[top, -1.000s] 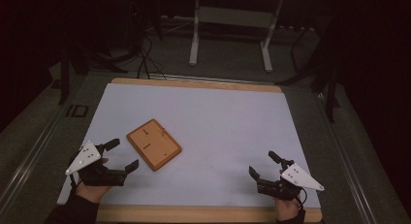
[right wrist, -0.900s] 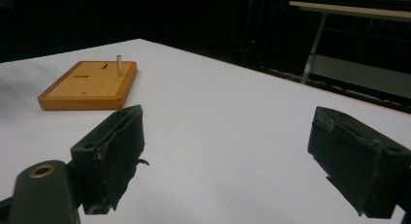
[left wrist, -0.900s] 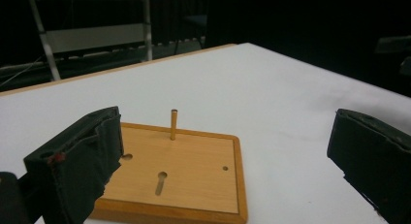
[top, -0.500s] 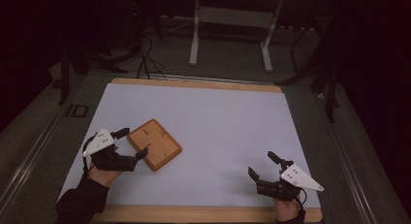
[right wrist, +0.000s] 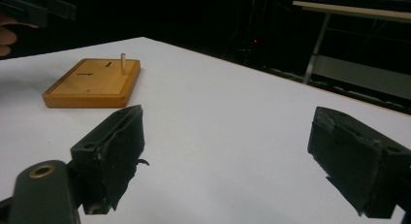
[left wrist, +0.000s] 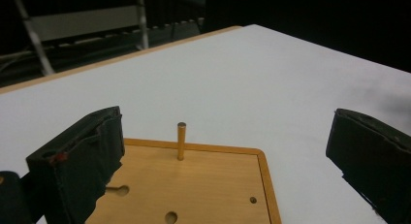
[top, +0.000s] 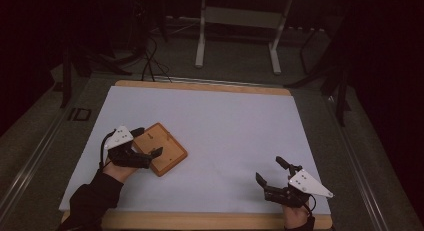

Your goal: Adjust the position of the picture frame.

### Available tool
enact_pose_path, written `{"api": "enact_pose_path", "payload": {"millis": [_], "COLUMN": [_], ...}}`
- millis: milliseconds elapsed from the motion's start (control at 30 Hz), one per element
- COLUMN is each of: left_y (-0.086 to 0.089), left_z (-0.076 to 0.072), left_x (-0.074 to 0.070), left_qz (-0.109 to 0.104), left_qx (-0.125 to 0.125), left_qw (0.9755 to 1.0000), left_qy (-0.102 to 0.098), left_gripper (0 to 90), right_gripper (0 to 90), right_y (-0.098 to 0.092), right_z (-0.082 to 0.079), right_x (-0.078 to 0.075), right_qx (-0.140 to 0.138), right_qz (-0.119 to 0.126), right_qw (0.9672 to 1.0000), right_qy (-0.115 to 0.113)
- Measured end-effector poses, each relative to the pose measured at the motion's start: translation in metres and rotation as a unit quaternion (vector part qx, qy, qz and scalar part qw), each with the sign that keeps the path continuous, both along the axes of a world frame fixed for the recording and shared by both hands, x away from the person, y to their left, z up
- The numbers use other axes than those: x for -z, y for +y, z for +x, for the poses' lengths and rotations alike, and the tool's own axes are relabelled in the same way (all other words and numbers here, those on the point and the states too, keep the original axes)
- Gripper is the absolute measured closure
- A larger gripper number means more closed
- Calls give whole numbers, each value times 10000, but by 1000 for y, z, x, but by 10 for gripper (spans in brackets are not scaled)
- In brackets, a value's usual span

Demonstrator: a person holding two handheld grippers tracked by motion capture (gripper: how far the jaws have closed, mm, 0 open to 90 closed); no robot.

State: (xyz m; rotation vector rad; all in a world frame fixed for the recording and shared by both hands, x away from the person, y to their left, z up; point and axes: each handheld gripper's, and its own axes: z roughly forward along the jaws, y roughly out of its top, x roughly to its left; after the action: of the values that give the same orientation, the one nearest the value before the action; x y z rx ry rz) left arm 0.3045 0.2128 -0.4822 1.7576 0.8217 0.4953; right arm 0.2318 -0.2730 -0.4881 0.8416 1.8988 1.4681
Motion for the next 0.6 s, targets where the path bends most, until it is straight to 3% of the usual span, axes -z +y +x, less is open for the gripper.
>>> {"api": "enact_pose_path", "payload": {"millis": [400,600], "left_y": [-7,-11], "left_z": [28,43], "left_x": [12,18], "left_qz": [71,229], "left_qx": [-37,-138], "left_qw": [9999,9993], "left_qy": [124,248], "left_gripper": [8,9], "right_gripper": [126,126], "right_y": [1,1], "right_z": [1,1], "right_x": [1,1], "right_qx": [-59,-77], "right_qz": [-19,-19], "right_qw": [10000,10000], "right_qy": [48,56]}}
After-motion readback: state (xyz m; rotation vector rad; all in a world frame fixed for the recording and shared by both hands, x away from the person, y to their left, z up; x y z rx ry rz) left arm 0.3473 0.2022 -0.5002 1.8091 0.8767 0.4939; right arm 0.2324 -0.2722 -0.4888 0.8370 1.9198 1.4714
